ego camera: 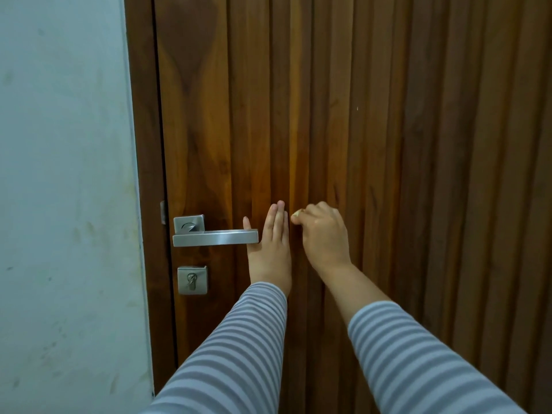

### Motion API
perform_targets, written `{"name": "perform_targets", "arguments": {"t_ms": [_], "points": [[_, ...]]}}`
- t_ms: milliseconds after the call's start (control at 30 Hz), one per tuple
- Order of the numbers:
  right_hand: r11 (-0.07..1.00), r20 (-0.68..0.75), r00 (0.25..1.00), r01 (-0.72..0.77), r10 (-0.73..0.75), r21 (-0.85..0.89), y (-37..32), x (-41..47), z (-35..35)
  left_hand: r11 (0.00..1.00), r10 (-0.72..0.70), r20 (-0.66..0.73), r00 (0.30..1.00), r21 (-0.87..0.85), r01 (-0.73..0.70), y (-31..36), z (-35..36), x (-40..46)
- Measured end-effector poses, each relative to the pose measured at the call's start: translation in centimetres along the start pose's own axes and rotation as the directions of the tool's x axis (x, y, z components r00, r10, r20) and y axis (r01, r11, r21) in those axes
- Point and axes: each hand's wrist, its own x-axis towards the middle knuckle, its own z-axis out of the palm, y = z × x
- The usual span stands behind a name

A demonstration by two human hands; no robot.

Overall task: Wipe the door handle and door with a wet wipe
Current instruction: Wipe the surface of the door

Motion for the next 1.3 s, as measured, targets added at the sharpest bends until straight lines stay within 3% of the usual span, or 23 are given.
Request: {"name": "perform_targets", "arguments": {"t_ms": [400,533,600,633,700,800,900,1067,1133,1167,1233,1300], "points": [[0.997,0.149,0.986,-0.082,0.081,0.005,-0.5,-6.3,1.0,0.997,0.053,0.069,0.996,-0.065,-0.048,-0.7,-1.3,-0.3],[0.995,0.292,0.952,-0.097,0.095,-0.008,0.0,-9.0,1.2,0.994,0.059,0.121,0.991,-0.101,-0.047,-0.9,-1.6,-0.3],[0.972,0.383,0.901,-0.234,0.205,0.03,0.6,-10.1,0.9,0.987,0.07,0.125,0.99,-0.154,-0.05,-1.0,-1.7,-0.3],[0.91,0.419,0.844,-0.405,0.335,0.089,0.9,-10.2,0.2,0.979,0.077,0.12,0.99,-0.198,-0.052,-1.0,-1.8,-0.4],[0.593,0.496,0.649,-0.751,0.577,0.291,1.8,-9.3,-1.8,0.955,0.08,0.109,0.991,-0.293,-0.045,-0.8,-1.8,-0.5],[0.102,0.62,0.442,-0.857,0.649,0.505,3.5,-7.1,-5.3,0.928,0.087,0.103,0.991,-0.371,-0.043,0.2,-1.9,-0.7],[-0.189,0.689,0.385,-0.776,0.614,0.602,4.4,-5.0,-7.6,0.937,0.095,0.056,0.994,-0.341,-0.071,1.4,-2.4,-0.7],[-0.357,0.683,0.398,-0.631,0.612,0.688,5.4,-1.5,-9.2,0.946,0.113,-0.012,0.994,-0.304,-0.111,2.1,-4.8,0.9],[-0.361,0.657,0.461,-0.576,0.597,0.733,5.4,0.4,-9.7,0.958,0.1,-0.031,0.994,-0.268,-0.105,1.8,-5.6,1.9],[-0.313,0.63,0.509,-0.575,0.586,0.756,5.3,1.4,-9.9,0.963,0.093,-0.036,0.995,-0.25,-0.099,1.5,-5.8,2.4],[-0.069,0.537,0.592,-0.631,0.601,0.773,4.7,3.2,-10.1,0.974,0.078,-0.018,0.997,-0.214,-0.08,1.0,-5.9,3.0],[0.275,0.372,0.67,-0.655,0.642,0.704,4.1,4.8,-10.0,0.983,0.076,0.015,0.997,-0.168,-0.072,0.6,-5.9,3.3]]}}
